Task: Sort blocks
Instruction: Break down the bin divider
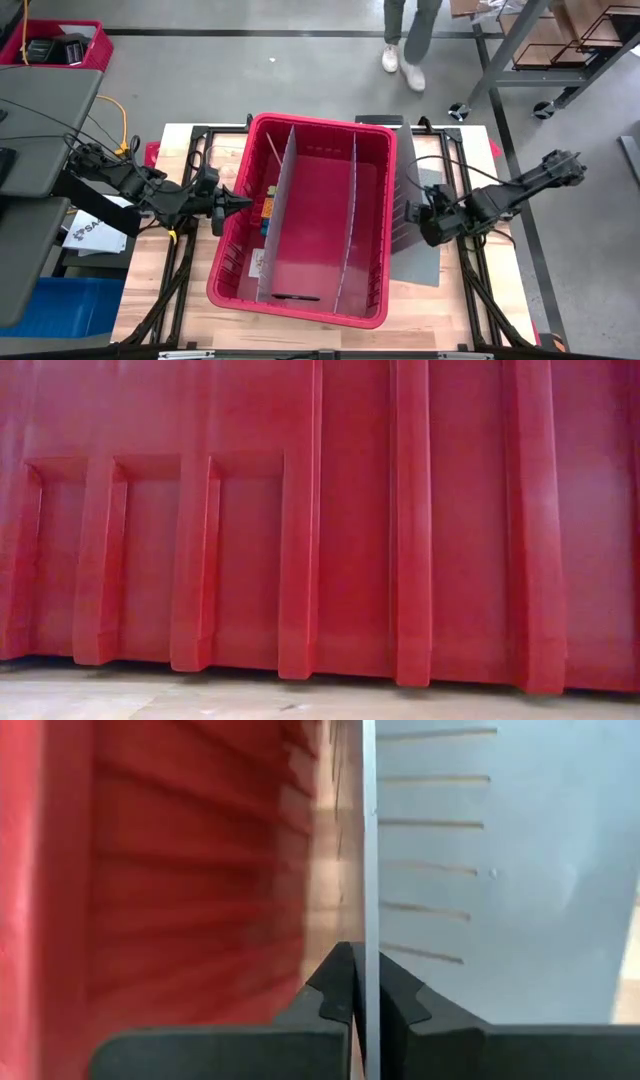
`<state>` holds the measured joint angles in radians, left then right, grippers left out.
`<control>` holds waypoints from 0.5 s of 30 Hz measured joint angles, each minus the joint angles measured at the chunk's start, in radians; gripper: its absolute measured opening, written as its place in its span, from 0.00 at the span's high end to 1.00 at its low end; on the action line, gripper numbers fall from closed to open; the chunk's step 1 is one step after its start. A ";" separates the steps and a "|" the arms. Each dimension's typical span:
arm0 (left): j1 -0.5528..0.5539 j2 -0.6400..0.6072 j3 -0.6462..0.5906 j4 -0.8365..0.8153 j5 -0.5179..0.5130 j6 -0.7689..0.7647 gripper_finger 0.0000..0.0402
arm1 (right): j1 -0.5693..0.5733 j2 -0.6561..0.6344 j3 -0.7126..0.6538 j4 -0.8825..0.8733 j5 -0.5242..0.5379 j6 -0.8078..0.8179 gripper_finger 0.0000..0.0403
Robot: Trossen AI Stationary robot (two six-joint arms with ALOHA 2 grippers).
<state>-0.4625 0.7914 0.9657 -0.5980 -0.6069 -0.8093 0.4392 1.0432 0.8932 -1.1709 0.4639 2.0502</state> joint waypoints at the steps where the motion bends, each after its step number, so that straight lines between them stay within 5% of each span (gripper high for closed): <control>1: 0.000 0.000 0.000 -0.001 0.003 0.000 1.00 | 0.007 0.004 0.000 0.001 -0.012 -0.012 0.99; 10: 0.000 0.000 0.000 -0.001 0.028 0.000 1.00 | 0.078 -0.005 0.004 -0.009 -0.172 -0.081 0.70; 15: 0.000 0.000 0.000 -0.002 0.031 0.001 1.00 | 0.096 -0.008 0.093 -0.215 -0.227 -0.136 0.54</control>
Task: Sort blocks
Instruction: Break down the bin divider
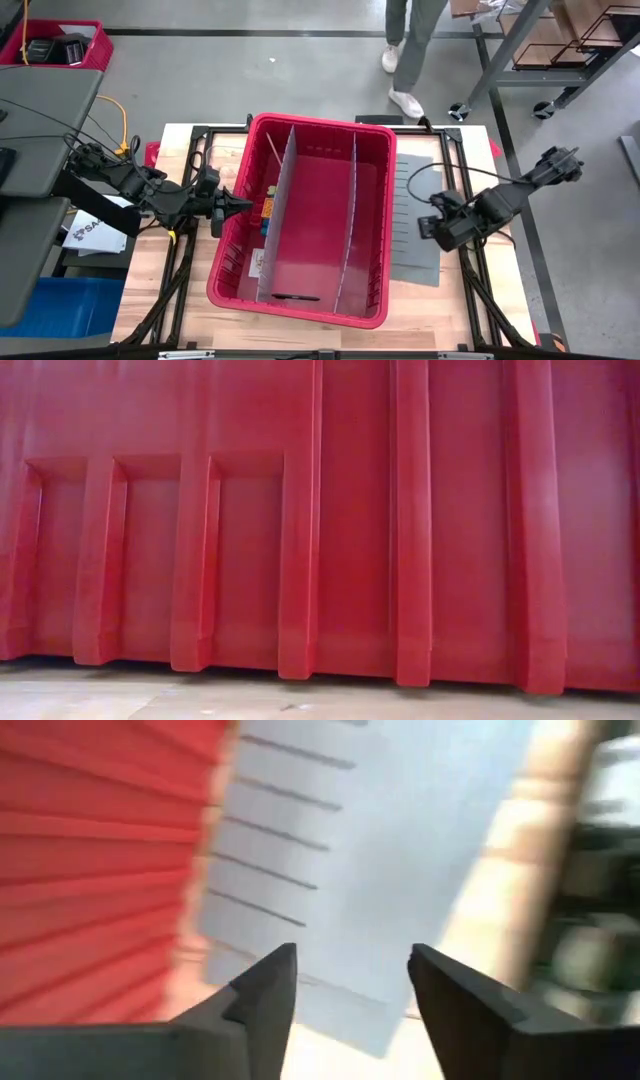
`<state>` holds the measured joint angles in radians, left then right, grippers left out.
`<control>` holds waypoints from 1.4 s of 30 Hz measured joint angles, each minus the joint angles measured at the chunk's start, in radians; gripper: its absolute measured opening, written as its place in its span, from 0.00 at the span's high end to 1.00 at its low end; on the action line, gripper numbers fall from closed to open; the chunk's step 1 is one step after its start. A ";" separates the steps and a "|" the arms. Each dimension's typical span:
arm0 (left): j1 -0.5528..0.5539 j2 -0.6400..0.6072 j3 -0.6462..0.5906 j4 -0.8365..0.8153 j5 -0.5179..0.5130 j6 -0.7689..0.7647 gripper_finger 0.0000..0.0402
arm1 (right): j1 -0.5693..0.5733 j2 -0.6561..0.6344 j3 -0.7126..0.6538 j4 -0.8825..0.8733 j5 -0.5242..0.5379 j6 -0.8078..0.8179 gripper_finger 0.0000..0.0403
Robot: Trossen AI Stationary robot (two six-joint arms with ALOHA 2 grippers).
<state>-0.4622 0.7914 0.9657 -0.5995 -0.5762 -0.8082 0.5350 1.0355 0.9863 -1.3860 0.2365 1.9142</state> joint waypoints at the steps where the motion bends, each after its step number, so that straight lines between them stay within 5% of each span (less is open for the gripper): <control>1: 0.000 0.000 0.000 0.000 0.000 0.000 1.00 | 0.000 0.000 0.025 -0.063 -0.014 -0.007 0.52; 6: 0.000 0.000 0.000 -0.002 -0.001 0.026 1.00 | 0.000 -0.027 0.140 -0.149 0.017 -0.036 0.48; 11: 0.000 0.000 0.000 -0.016 -0.036 0.052 1.00 | -0.039 -0.024 0.194 0.232 0.244 -0.177 0.48; 17: 0.000 0.000 0.000 -0.026 -0.075 0.065 1.00 | -0.214 0.139 0.326 0.615 0.213 -0.603 0.48; 27: 0.000 -0.001 0.000 -0.025 -0.013 0.187 1.00 | -0.465 0.621 0.800 0.136 0.143 -0.716 0.49; 34: 0.000 -0.001 0.000 -0.025 0.083 0.193 1.00 | -0.522 0.903 1.044 0.060 0.066 -0.717 0.49; 42: 0.000 -0.001 0.000 -0.025 0.170 0.193 1.00 | -0.537 1.031 1.269 -0.185 0.065 -0.641 0.49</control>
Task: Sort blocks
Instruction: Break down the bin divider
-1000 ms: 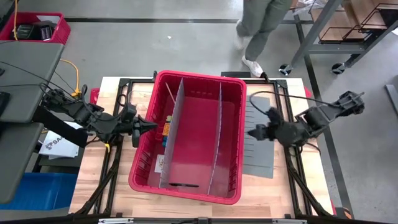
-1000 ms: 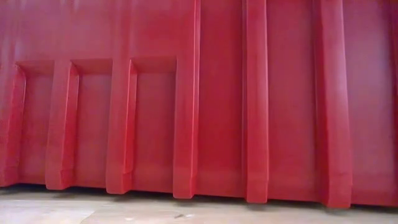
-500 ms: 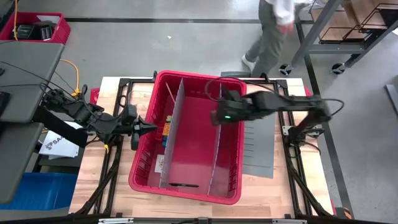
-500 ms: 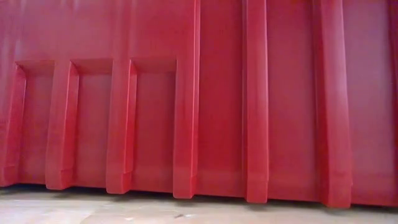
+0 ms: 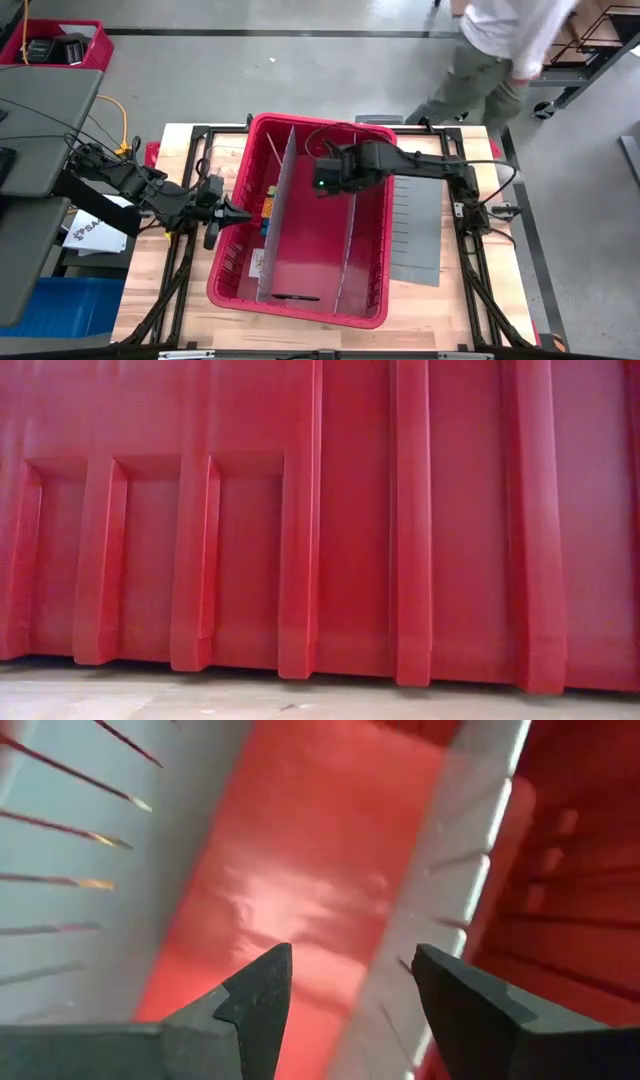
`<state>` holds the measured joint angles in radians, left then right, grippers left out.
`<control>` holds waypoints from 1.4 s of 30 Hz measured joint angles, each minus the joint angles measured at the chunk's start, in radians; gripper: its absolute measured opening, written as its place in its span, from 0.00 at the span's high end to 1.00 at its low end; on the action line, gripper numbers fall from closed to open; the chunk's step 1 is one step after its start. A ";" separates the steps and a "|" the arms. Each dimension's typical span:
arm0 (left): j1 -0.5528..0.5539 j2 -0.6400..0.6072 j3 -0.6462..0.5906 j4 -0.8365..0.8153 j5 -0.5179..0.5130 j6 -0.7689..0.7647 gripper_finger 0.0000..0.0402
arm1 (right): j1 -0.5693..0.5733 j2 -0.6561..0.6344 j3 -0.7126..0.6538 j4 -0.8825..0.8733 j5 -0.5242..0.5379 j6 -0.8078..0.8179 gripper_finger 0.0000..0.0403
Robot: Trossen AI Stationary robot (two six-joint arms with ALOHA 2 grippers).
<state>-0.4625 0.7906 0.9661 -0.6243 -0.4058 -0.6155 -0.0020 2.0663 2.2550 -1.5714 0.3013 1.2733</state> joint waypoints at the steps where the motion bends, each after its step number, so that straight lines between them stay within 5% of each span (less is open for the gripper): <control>1: 0.000 0.000 0.000 0.000 0.001 0.000 1.00 | 0.005 -0.001 0.014 0.004 0.022 0.003 0.49; 18: 0.000 0.007 0.000 0.001 0.000 0.018 1.00 | 0.015 -0.013 -0.126 0.003 0.079 0.188 0.49; 31: 0.000 0.008 0.001 0.002 -0.019 0.018 1.00 | -0.005 -0.010 -0.312 0.014 -0.070 0.205 0.49; 42: 0.000 0.008 0.001 0.002 -0.020 0.018 1.00 | -0.006 -0.003 -0.320 0.157 -0.069 0.181 0.54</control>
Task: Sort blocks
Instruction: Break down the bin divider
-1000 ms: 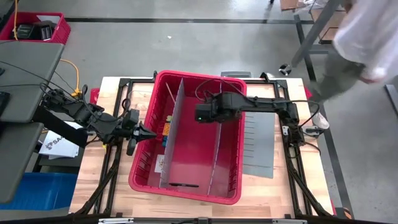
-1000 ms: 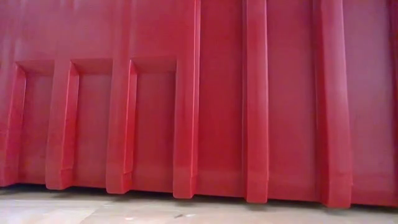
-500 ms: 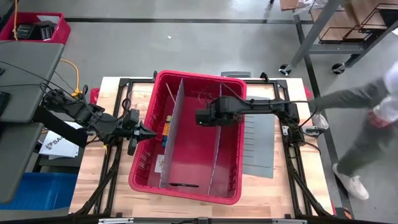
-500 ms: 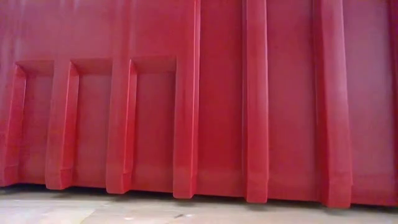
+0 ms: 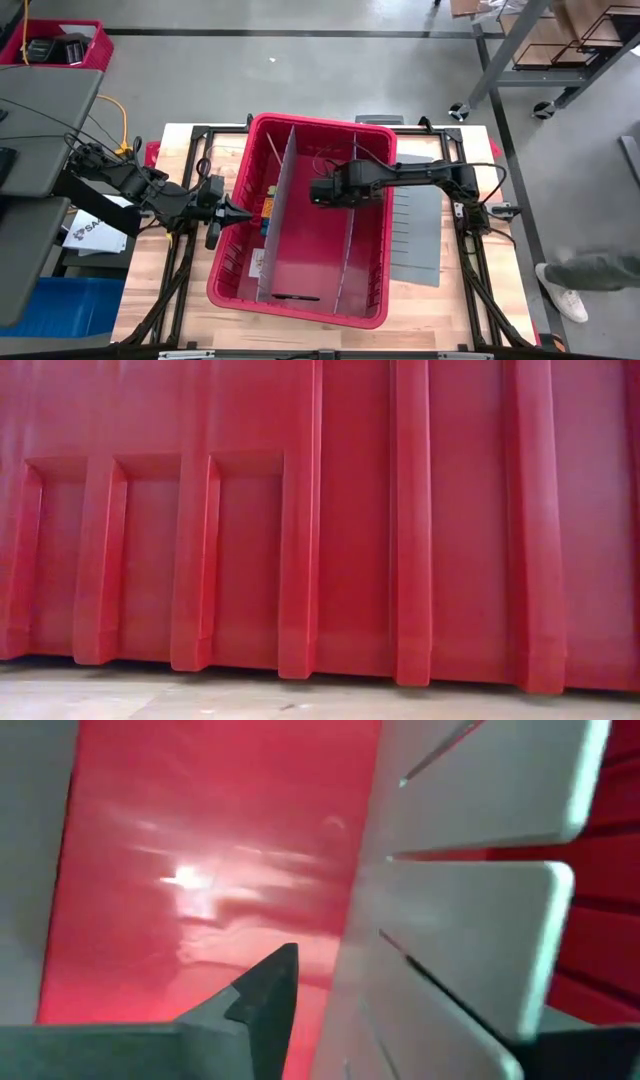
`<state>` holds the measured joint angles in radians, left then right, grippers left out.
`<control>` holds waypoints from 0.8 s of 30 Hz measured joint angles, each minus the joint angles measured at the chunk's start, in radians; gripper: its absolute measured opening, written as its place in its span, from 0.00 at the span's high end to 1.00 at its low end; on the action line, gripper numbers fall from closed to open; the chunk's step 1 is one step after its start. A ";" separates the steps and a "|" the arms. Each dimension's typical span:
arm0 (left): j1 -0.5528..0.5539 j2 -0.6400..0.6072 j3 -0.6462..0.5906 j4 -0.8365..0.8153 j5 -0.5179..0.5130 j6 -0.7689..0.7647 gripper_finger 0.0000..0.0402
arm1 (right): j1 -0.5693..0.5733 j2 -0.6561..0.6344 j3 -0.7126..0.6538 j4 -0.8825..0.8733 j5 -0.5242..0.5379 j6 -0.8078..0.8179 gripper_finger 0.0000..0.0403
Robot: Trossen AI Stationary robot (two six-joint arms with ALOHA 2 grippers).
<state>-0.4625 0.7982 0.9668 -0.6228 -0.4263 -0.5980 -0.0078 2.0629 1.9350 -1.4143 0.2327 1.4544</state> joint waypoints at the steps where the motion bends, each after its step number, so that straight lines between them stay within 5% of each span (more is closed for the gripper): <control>1: 0.000 0.000 0.000 0.000 0.000 0.000 1.00 | 0.000 0.003 -0.001 0.002 0.004 0.003 0.56; 8: 0.000 0.000 0.000 0.000 0.000 0.003 1.00 | 0.003 0.007 -0.002 -0.046 0.018 -0.044 0.96; 24: 0.000 0.000 0.000 0.000 -0.012 0.051 1.00 | 0.038 -0.061 0.220 -0.081 0.090 -0.057 1.00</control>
<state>-0.4622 0.7982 0.9668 -0.6231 -0.4385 -0.5470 0.0301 2.0015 2.1547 -1.4951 0.3226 1.3977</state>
